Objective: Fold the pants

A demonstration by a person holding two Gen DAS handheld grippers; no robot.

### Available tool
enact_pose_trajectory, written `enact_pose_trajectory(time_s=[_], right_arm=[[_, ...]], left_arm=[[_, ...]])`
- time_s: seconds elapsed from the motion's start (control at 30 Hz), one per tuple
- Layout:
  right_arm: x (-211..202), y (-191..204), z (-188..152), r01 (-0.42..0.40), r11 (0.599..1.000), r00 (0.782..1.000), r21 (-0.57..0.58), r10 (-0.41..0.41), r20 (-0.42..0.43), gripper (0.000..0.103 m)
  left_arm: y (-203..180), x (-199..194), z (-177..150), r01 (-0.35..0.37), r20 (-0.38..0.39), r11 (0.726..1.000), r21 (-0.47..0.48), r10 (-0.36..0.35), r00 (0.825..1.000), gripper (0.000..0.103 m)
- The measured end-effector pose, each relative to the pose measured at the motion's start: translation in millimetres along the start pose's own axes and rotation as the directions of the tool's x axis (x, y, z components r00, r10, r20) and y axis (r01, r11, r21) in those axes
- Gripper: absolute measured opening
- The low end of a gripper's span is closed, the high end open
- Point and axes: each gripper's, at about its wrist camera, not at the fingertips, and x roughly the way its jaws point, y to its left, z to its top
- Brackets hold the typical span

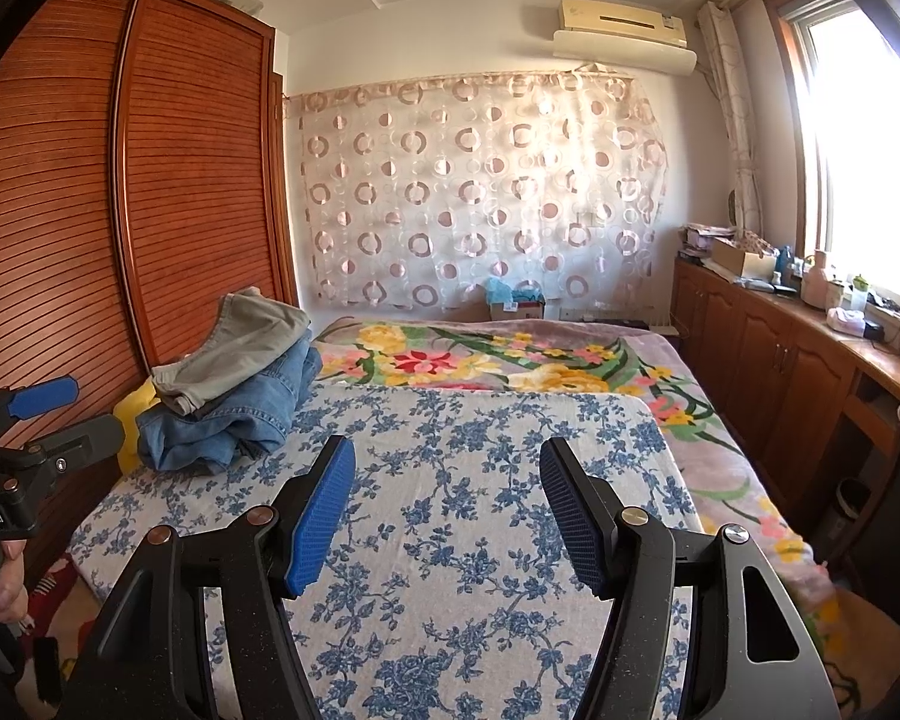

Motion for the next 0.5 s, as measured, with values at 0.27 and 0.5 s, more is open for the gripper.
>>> enact_pose_trajectory(time_s=[0.27, 0.5], right_arm=[[0.7, 2.1, -0.5, 0.0, 1.0, 1.0, 0.003, 0.0, 0.001, 0.066], [1.1, 2.2, -1.6, -0.001, 1.0, 1.0, 0.002, 0.001, 0.002, 0.066]], left_arm=[[-0.9, -0.2, -0.2, 0.001, 0.0, 1.0, 0.0, -0.001, 1.0, 0.103], [-0.8, 0.1, -0.7, -0.001, -0.001, 1.0, -0.001, 0.001, 1.0, 0.103]])
